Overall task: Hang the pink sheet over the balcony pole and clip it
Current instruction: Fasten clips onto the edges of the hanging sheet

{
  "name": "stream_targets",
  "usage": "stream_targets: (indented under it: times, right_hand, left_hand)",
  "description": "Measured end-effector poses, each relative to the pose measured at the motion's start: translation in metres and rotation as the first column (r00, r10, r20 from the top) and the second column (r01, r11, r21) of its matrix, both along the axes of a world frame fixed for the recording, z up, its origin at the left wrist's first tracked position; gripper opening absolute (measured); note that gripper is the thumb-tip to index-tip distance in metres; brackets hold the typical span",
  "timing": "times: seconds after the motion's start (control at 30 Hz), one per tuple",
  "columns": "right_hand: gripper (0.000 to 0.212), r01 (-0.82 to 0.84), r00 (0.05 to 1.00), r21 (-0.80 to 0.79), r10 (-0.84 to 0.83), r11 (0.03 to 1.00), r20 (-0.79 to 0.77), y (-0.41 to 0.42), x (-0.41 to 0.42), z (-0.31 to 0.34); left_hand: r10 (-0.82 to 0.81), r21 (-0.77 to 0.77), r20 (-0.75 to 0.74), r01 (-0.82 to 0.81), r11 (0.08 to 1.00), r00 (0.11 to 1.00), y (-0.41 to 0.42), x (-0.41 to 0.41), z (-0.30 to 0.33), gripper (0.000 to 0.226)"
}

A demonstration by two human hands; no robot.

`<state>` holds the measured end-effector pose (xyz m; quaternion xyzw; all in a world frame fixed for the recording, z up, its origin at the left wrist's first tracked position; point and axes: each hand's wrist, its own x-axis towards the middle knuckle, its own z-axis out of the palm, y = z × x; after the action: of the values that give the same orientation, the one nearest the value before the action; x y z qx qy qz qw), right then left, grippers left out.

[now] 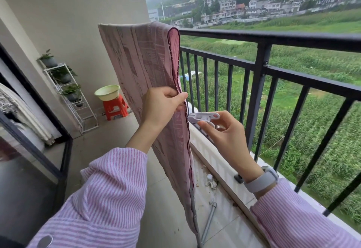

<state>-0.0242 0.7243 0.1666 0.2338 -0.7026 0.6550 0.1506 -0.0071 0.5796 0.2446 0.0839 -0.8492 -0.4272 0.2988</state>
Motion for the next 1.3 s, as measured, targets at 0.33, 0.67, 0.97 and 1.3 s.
stream_targets:
  times: [0.33, 0.67, 0.97, 1.3]
  right_hand:
    - [0.021, 0.297, 0.931, -0.070, -0.305, 0.952, -0.198, -0.028, 0.003, -0.007]
    - [0.019, 0.328, 0.943, -0.087, -0.331, 0.941, -0.024, -0.059, -0.004, -0.016]
    - [0.055, 0.244, 0.969, 0.044, -0.242, 0.969, -0.056, -0.040, 0.011, -0.053]
    - [0.044, 0.594, 0.671, 0.549, -0.738, 0.588, 0.064, 0.021, 0.145, -0.186]
  left_hand:
    - [0.060, -0.079, 0.004, -0.059, 0.995, 0.998, 0.007, 0.006, 0.007, 0.025]
    - [-0.026, -0.028, -0.029, 0.026, 0.999, 0.999, -0.003, 0.005, 0.000, 0.020]
    - [-0.184, -0.034, -0.105, 0.181, 0.983, 0.977, -0.022, 0.027, -0.085, 0.016]
    - [-0.618, -0.273, 0.374, 0.718, 0.640, 0.692, 0.019, 0.064, -0.235, 0.046]
